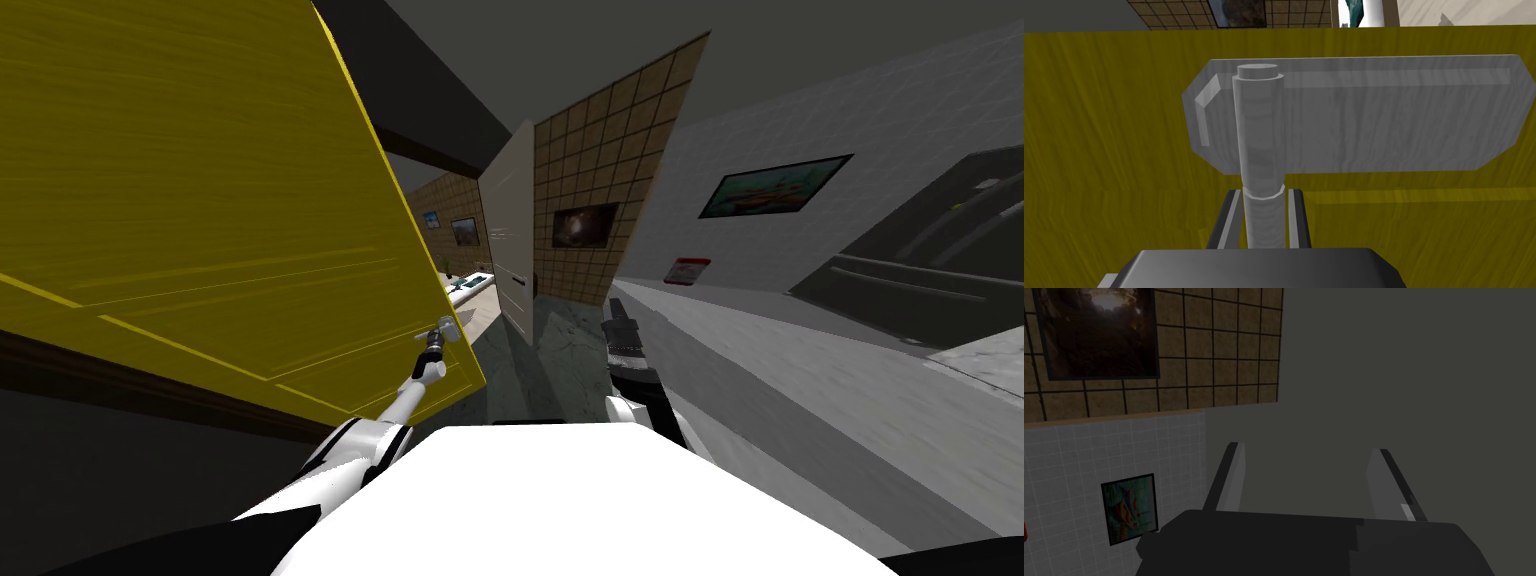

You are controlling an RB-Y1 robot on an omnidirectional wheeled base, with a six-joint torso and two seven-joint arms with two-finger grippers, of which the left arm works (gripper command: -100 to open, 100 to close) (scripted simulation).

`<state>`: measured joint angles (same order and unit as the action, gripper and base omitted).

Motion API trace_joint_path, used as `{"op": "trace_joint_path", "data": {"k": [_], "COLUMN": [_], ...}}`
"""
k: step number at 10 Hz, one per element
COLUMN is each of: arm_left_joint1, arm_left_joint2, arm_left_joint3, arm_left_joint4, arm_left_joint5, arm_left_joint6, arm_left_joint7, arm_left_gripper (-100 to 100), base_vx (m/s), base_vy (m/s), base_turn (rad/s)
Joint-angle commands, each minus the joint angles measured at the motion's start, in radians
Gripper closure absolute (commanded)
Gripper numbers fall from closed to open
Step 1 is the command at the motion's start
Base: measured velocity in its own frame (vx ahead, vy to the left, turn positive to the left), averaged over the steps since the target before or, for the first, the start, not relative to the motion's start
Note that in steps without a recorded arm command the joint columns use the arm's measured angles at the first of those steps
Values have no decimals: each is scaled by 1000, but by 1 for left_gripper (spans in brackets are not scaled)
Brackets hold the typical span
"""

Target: Pull the door open

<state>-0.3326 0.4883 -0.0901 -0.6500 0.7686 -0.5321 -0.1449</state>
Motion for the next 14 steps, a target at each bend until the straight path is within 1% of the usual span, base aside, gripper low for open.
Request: {"op": "trace_joint_path", "data": {"k": [1,5,6,7,8,9,14], "arm_left_joint1": [7,18,19,17,24,26,45], "arm_left_joint2": [7,21,23,20,24,26,50], "arm_left_joint3": [-17,-52,-57,-55,-71,-75,-127], "arm_left_joint4": [-5,-28,-31,-30,-39,-42,-81], "arm_left_joint5": [-7,-21,-23,-22,-25,-25,-34], "arm_left_joint6": [-1,-1,-1,0,1,1,-3], "arm_left_joint7": [18,54,59,55,66,69,111], "arm_left_gripper": [100,100,100,100,100,100,100], "base_vx": [-179,-209,-182,-78,-151,-198,-188], "base_vy": [26,38,6,-3,-1,43,67], "base_turn": [-109,-107,-56,-21,-73,-80,-102]}}
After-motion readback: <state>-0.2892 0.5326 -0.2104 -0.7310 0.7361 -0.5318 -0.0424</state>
